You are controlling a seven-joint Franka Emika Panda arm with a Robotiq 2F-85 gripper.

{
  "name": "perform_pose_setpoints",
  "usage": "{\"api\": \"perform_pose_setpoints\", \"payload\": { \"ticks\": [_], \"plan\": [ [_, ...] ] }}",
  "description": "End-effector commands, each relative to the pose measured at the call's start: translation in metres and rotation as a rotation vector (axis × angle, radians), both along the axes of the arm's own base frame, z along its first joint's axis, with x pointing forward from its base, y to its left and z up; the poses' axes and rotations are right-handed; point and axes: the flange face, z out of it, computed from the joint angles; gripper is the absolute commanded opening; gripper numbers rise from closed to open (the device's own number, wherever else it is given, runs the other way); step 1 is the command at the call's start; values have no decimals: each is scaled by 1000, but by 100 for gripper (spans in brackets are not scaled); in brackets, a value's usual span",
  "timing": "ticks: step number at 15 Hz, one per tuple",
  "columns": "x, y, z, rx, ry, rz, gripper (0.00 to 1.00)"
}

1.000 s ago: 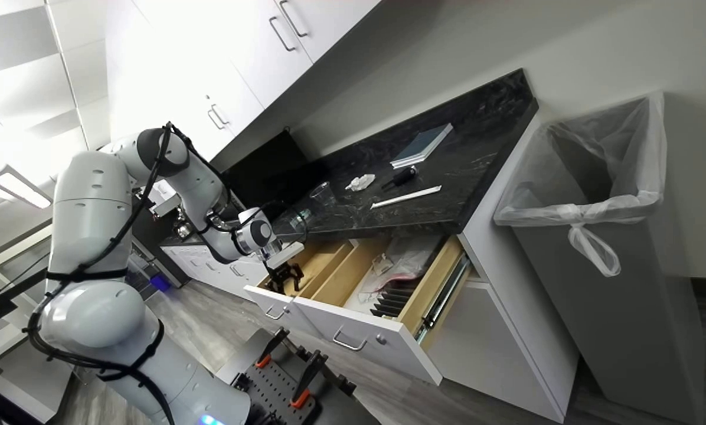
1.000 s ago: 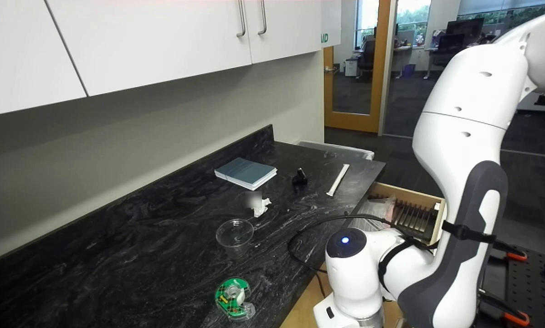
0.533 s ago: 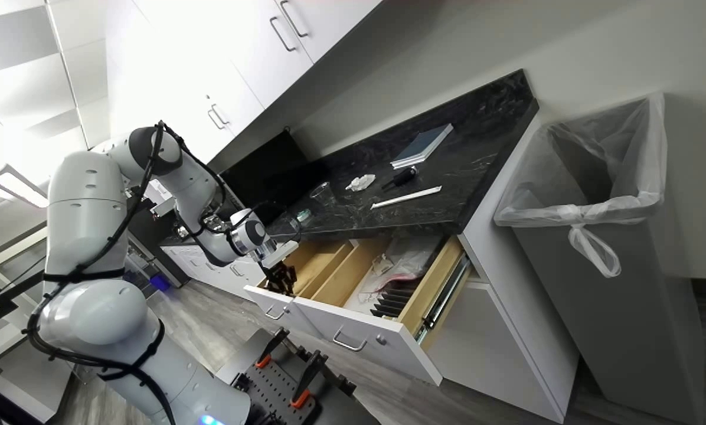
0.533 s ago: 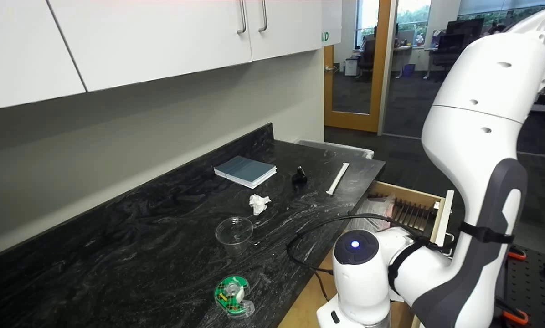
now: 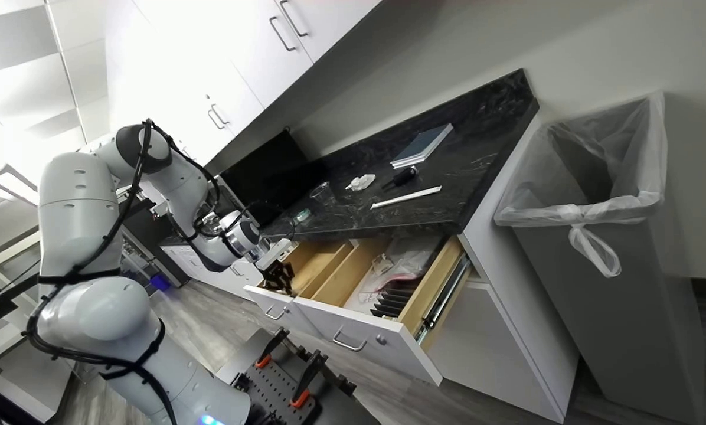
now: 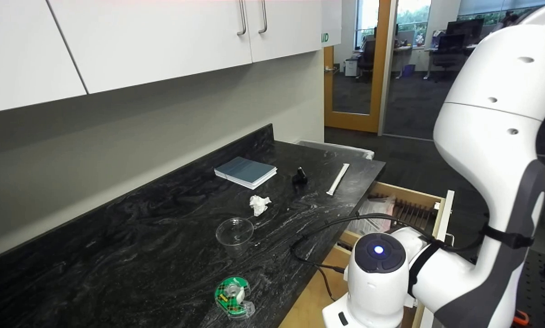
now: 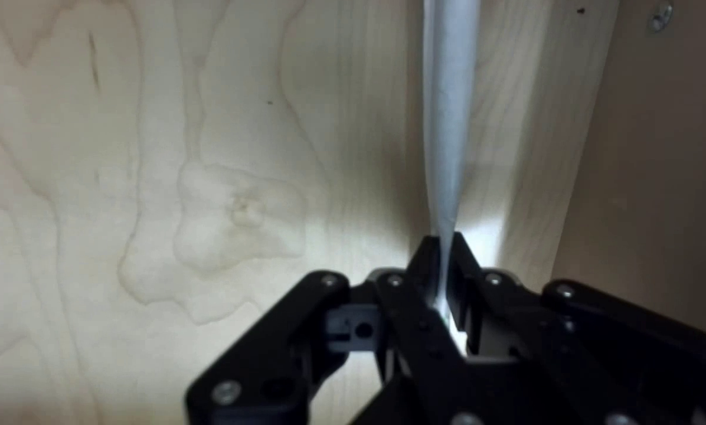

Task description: Remove the straw from the open drawer on the left and place it on the countertop, close the open left drawer

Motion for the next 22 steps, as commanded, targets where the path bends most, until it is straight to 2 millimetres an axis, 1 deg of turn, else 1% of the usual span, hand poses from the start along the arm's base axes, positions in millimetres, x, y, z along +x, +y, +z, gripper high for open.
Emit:
{"api": "perform_pose_setpoints", "payload": {
  "ticks": [1,2,3,5,6,7,8,9,11,12,13,14,15,17,19,21,22],
  "plan": [
    [-6,-9,51,7,-120,-31,2],
    [-4,-8,63,9,-145,-31,2],
    [-1,-10,79,12,-177,-41,2],
    [-1,-10,106,12,-211,-49,2],
    [-4,-9,113,-1,-214,-41,2],
    [-10,-9,114,-22,-196,-32,2],
    [-23,-9,110,-63,-167,-22,2],
    [-2,-2,106,-13,-187,-22,7],
    [-17,-2,106,-43,-171,-9,7],
    [-20,-2,105,-46,-167,-6,7],
    [-21,-3,104,-48,-165,-6,2],
    [-13,-3,113,-26,-225,-30,2],
    [-5,-1,127,28,-283,-61,2],
    [10,-4,153,74,-345,-126,2],
    [25,-11,180,120,-408,-195,2],
    [45,-21,209,149,-490,-248,2],
    [59,-29,224,152,-540,-270,2]
  ]
}}
